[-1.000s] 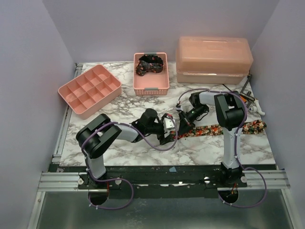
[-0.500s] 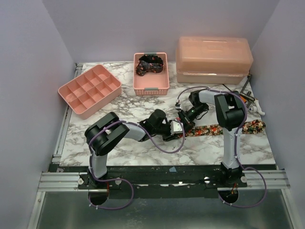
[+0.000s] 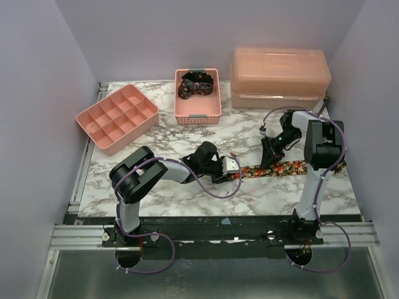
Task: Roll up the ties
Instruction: Roll the tie at the center of the board.
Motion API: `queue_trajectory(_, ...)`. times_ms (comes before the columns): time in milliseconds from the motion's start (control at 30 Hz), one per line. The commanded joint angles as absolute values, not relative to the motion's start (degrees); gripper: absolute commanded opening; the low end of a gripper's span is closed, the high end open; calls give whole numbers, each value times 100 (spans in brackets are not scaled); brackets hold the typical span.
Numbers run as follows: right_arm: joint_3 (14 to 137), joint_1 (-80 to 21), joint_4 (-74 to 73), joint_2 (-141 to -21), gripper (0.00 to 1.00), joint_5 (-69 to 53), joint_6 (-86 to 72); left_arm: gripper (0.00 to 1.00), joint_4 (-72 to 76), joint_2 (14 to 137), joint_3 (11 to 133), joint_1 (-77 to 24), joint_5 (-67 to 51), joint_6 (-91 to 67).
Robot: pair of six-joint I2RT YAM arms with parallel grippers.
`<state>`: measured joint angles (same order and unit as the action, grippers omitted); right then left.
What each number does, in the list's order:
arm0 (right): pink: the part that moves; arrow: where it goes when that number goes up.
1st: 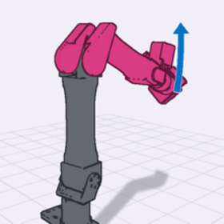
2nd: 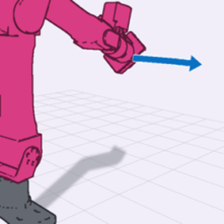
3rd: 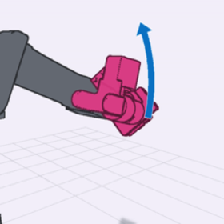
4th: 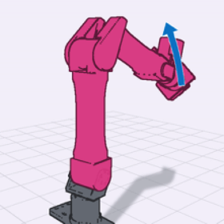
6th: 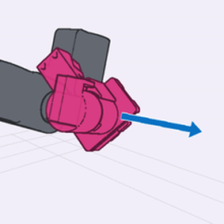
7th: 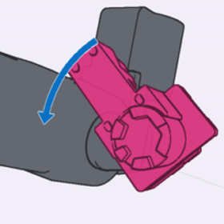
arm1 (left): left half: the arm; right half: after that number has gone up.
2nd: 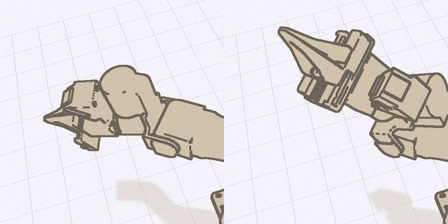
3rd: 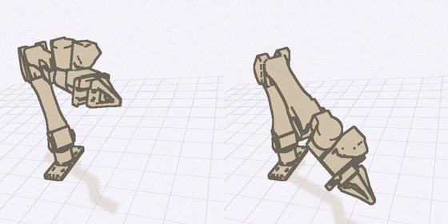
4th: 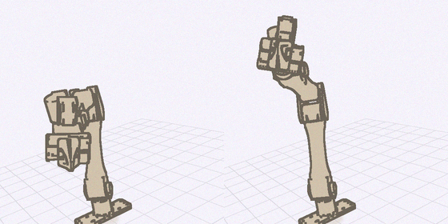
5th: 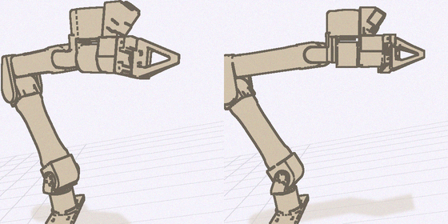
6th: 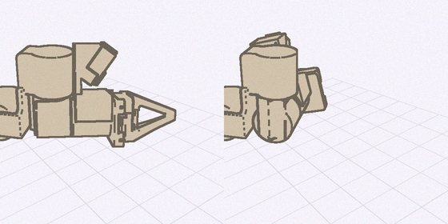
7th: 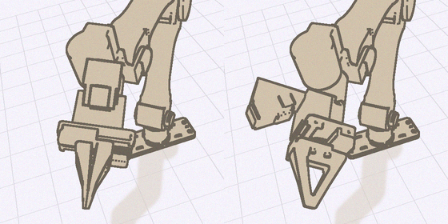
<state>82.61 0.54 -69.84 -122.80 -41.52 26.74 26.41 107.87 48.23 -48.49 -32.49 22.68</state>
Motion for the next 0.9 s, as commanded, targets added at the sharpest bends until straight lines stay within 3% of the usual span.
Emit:
queue_trajectory(0,7998,183,-6497,-12111,25,-2838,2665,24,1750,10831,4720,-4734,-3362,2272)
queue_trajectory(367,7203,217,-6038,-11955,23,-2314,2748,27,1902,10148,4648,-4585,-3215,1488)
queue_trajectory(667,7953,219,-5933,-12185,26,-2390,2540,29,1249,10673,4737,-4614,-2663,2162)
queue_trajectory(800,8417,218,-6258,-12225,34,-2665,2642,29,1061,10791,4810,-4620,-2393,2245)
queue_trajectory(867,8655,208,-6606,-12111,44,-3212,2695,30,1005,10833,4883,-4626,-2395,2177)
